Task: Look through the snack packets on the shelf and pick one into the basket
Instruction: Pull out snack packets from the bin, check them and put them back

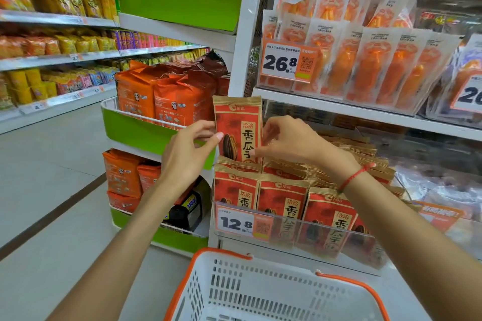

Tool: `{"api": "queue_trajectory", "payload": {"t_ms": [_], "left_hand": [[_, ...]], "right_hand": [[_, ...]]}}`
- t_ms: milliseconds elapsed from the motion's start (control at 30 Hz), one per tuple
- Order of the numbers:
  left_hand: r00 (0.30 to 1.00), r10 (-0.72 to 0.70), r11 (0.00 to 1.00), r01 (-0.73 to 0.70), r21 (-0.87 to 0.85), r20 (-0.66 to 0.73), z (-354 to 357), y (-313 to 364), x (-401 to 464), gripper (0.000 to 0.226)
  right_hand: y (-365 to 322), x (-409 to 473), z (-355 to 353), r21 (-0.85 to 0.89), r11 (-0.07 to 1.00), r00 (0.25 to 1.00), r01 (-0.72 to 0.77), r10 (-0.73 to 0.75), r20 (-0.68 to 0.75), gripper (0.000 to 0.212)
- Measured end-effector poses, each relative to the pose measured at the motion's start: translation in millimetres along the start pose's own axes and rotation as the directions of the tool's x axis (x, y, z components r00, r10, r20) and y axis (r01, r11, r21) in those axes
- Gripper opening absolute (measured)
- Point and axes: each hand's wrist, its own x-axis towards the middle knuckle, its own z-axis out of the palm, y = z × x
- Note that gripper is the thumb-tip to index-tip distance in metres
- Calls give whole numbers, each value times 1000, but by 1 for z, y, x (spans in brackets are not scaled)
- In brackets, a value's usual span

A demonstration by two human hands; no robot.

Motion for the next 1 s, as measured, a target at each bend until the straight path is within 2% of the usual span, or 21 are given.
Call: {"api": "queue_trajectory", "payload": {"t_ms": [67, 133, 200, 333, 400, 500, 600, 667, 800, 900, 1000], "left_hand": [[1000, 14, 1000, -14, 27, -12, 2, 1, 0, 19], [999, 38, 997, -38, 63, -7, 1, 3, 0, 17], [998, 59, 994, -60, 93, 11, -2, 4, 1, 16], [988, -28, 984, 1, 176, 155, 0, -1, 2, 15], [979, -67, 980, 29, 198, 190, 3, -8, 1, 23], [987, -31, 993, 12, 117, 161, 3, -9, 1, 26], [994, 39, 997, -46, 66, 103, -1, -6, 5, 20], [996, 40, 994, -49, 101, 85, -2, -6, 5, 17], [993, -2, 965, -28, 259, 115, 4, -10, 2, 23], [991, -28, 944, -17, 330, 132, 7, -8, 1, 37], [989, -39, 931, -15, 366, 141, 11, -3, 1, 38]], "right_hand": [[1, -2, -4, 98, 994, 998, 46, -42, -44, 43], [0, -5, -10, 218, 969, 984, 120, -86, -159, 35], [0, -4, -13, 236, 958, 967, 165, -110, -230, 25], [4, 0, -9, 103, 989, 989, 103, -90, -120, 26], [7, 1, -1, 12, 998, 996, 64, -63, -65, 29], [9, 1, 13, -149, 987, 998, 60, -60, 2, 32], [11, 1, 8, -17, 997, 991, 79, -80, -104, 18], [10, 3, 4, -46, 993, 982, 109, -114, -150, 12], [7, 6, 9, -242, 959, 985, 147, -164, -51, 14], [12, 10, 9, -130, 986, 995, 103, -102, 16, 10], [14, 14, 1, 5, 997, 988, 79, -79, 136, 6]]}}
